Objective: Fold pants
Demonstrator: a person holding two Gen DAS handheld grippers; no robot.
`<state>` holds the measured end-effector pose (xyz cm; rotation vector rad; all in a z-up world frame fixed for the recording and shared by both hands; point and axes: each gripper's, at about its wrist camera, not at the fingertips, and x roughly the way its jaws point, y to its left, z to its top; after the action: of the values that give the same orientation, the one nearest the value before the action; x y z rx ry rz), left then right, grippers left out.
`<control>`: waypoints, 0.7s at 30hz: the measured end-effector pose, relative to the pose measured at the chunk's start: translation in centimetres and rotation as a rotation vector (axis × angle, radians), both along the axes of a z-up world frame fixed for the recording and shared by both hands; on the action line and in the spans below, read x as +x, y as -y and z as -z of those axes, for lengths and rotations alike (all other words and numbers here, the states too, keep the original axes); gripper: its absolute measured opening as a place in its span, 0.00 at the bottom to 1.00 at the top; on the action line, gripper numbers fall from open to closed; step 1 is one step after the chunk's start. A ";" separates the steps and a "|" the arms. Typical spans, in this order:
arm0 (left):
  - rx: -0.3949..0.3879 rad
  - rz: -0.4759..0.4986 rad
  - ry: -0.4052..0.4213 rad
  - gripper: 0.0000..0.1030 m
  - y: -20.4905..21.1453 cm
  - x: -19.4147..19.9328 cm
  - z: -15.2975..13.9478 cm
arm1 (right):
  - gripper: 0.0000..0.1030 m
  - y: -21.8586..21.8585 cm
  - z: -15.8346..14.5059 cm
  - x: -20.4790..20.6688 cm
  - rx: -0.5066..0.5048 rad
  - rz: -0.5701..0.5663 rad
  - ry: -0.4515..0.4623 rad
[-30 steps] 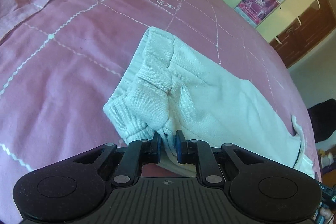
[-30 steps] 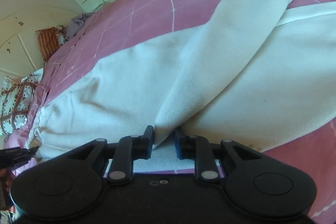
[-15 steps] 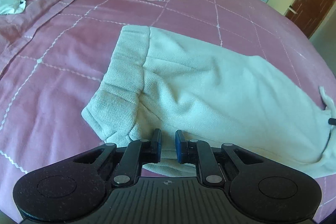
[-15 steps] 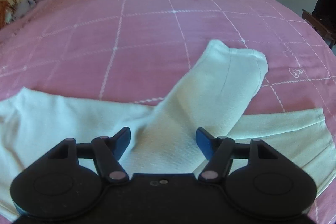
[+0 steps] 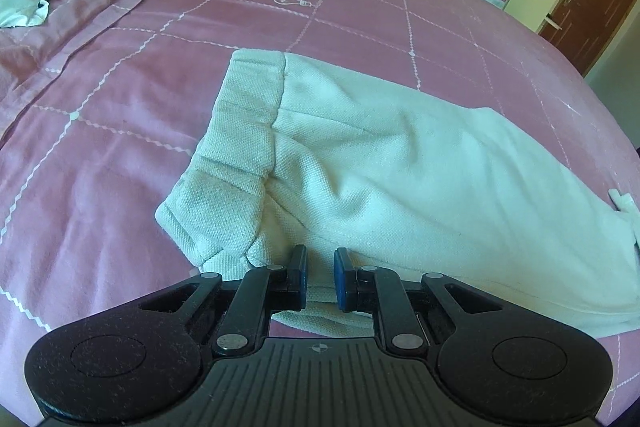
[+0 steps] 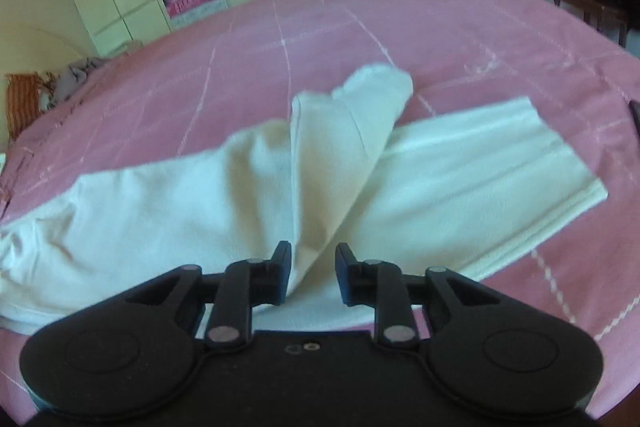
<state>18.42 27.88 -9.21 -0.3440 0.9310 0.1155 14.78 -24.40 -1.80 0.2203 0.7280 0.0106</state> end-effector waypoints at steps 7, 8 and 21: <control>-0.005 -0.019 -0.003 0.14 0.1 0.1 0.1 | 0.49 -2.1 1.6 7.4 -0.269 -0.081 -0.133; -0.011 -0.020 -0.004 0.14 0.0 0.1 0.1 | 0.47 -2.1 1.8 7.6 -0.303 -0.085 -0.137; 0.014 -0.008 -0.018 0.14 0.3 0.3 -0.1 | 0.11 8.8 3.6 -1.0 0.157 0.188 -0.122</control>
<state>18.75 27.59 -9.11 -0.3341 0.9458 0.1325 13.76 -33.24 -5.43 0.4414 0.8261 -0.1255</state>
